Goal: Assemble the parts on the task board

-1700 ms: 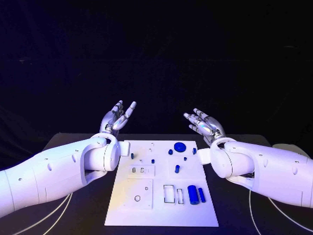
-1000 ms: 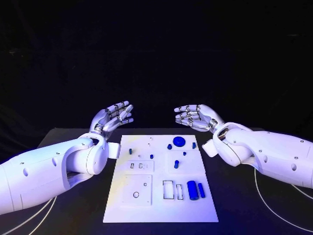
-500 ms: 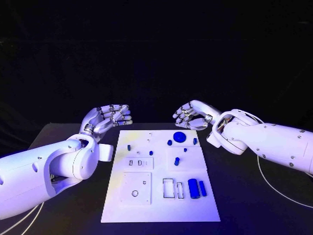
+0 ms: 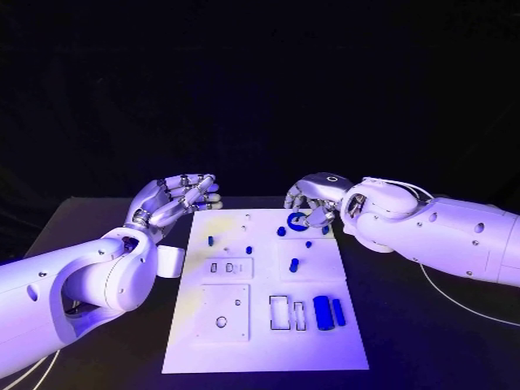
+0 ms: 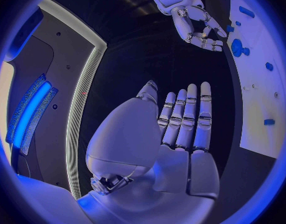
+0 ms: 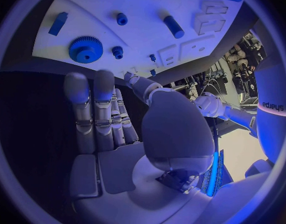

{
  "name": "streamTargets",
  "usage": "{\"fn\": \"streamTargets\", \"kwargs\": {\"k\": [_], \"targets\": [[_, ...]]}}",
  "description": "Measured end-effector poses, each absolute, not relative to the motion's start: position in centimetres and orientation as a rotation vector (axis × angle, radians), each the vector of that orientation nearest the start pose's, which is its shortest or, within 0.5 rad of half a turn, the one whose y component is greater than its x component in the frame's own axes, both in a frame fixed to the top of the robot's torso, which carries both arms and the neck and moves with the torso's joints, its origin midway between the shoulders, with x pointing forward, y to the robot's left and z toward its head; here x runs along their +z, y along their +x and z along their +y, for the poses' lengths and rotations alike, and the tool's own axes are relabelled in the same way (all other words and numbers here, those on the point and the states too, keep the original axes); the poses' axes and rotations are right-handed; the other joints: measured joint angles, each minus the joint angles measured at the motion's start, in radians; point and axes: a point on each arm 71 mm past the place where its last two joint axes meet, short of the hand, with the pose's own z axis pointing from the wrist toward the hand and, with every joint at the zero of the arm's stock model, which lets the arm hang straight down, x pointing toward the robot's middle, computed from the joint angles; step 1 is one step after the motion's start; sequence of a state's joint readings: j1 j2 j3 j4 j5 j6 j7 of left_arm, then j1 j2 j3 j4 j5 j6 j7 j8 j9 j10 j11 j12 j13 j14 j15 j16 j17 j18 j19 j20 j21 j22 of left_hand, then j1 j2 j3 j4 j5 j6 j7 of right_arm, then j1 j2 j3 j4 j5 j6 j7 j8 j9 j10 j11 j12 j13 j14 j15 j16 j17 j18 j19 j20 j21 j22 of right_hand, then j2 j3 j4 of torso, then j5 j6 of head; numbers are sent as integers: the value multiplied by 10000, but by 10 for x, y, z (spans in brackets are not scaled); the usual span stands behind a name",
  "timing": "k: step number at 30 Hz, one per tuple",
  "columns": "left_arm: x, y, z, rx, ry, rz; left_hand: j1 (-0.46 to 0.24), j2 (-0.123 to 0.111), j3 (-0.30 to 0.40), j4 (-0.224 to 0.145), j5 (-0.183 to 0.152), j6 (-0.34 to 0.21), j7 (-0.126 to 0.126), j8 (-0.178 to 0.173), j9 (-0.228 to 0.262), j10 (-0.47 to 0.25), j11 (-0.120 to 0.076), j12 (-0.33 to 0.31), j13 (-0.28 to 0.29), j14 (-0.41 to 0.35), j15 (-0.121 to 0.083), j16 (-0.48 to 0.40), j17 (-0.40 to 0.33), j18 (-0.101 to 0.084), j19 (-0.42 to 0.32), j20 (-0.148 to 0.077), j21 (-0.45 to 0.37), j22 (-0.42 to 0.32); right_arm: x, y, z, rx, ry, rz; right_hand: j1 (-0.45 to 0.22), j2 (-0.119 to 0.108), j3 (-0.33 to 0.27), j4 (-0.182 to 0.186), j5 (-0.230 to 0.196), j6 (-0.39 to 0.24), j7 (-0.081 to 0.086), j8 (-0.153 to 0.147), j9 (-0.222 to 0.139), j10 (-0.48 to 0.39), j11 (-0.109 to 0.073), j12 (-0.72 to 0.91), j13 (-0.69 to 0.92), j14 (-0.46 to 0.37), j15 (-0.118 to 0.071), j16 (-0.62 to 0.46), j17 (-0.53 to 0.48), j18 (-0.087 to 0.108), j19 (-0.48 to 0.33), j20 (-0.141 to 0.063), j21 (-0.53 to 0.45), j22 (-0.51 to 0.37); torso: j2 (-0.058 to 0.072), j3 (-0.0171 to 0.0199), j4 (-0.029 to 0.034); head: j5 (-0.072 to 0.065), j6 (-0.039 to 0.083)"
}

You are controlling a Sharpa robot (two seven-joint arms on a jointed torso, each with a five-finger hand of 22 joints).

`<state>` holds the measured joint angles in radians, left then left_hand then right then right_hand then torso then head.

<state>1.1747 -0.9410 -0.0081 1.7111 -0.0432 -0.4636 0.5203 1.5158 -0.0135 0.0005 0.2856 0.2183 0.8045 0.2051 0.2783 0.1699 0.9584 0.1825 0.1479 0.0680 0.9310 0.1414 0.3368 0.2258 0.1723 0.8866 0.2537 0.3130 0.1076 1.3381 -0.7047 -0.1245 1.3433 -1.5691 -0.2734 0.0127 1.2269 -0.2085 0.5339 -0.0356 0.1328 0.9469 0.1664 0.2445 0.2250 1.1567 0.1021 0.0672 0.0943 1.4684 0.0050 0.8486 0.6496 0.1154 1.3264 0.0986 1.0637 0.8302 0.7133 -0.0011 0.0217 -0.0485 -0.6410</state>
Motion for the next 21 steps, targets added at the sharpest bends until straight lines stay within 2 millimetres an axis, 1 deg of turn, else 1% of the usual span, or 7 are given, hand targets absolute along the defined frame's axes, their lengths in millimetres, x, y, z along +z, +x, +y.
{"fn": "streamTargets", "kwargs": {"k": [1,2,4,7,13,14,21], "targets": [[-154,455,210,-15640,-10219,12618,0,0,0,0,0,0,0,0,0,0,0,0,0,0,0,0,0,0,0,0,-1,-5,-154,526,-172,5782,-4456,15730,0,0,-3,60,0,-14,-18,-21,53,-176,1,-1,47,-20,21,943,864,-4,123,20,695,882,31,-2,6,-11,6],[-153,454,210,-15672,-10209,12625,0,0,0,0,0,0,0,0,0,0,0,0,-1,0,0,0,4,0,0,0,-1,-6,-154,526,-171,5669,-4600,15675,0,0,-18,96,0,-28,5,-21,87,-219,11,0,84,-38,39,1478,1336,-4,163,64,1079,1363,61,-4,12,-20,10],[-153,454,209,-15706,-10201,12629,0,0,0,0,0,-1,0,0,-1,0,0,0,-1,0,0,0,9,-3,0,0,-1,-6,-155,525,-168,5532,-4774,15617,41,-41,-43,122,0,-55,31,-21,149,-298,18,0,138,-37,39,2386,2196,-193,297,128,1751,2261,126,-8,23,-45,17],[-153,454,209,-15742,-10201,12642,0,0,0,0,0,0,0,0,-1,0,0,0,-1,0,0,0,9,-6,0,0,-2,-6,-157,526,-165,5340,-4988,15607,48,-34,-71,149,1,-56,32,-71,202,-376,44,0,179,-1,76,3067,2848,-234,415,164,2242,2926,194,-18,47,-69,20],[-152,454,208,-15798,-10192,12653,0,0,0,0,0,-1,0,0,-1,-1,0,0,-1,0,0,0,8,-12,0,0,-2,-18,-161,526,-162,5071,-5250,15707,134,-26,-70,205,1,-130,35,-71,257,-430,59,0,222,0,76,3713,3492,-235,570,213,2700,3580,273,-35,122,-104,-10],[-152,453,208,-15804,-10191,12654,0,0,0,0,0,-1,0,0,-1,-1,1,-41,-1,0,0,0,14,-13,-1,0,-2,-23,-162,526,-162,5044,-5281,15726,134,-26,-70,205,1,-130,35,-71,265,-430,59,0,224,0,76,3793,3579,-328,583,228,2756,3667,283,-42,129,-106,-9],[-151,453,207,-15843,-10184,12667,0,0,0,0,0,-1,-1,0,-2,-1,1,-55,-2,0,0,0,18,-15,-1,0,-2,-26,-167,525,-158,4929,-5499,15905,174,15,-42,233,1,-130,35,-71,300,-430,59,0,244,0,76,4053,3857,-343,653,231,2928,3958,337,-56,154,-122,-9]]}}
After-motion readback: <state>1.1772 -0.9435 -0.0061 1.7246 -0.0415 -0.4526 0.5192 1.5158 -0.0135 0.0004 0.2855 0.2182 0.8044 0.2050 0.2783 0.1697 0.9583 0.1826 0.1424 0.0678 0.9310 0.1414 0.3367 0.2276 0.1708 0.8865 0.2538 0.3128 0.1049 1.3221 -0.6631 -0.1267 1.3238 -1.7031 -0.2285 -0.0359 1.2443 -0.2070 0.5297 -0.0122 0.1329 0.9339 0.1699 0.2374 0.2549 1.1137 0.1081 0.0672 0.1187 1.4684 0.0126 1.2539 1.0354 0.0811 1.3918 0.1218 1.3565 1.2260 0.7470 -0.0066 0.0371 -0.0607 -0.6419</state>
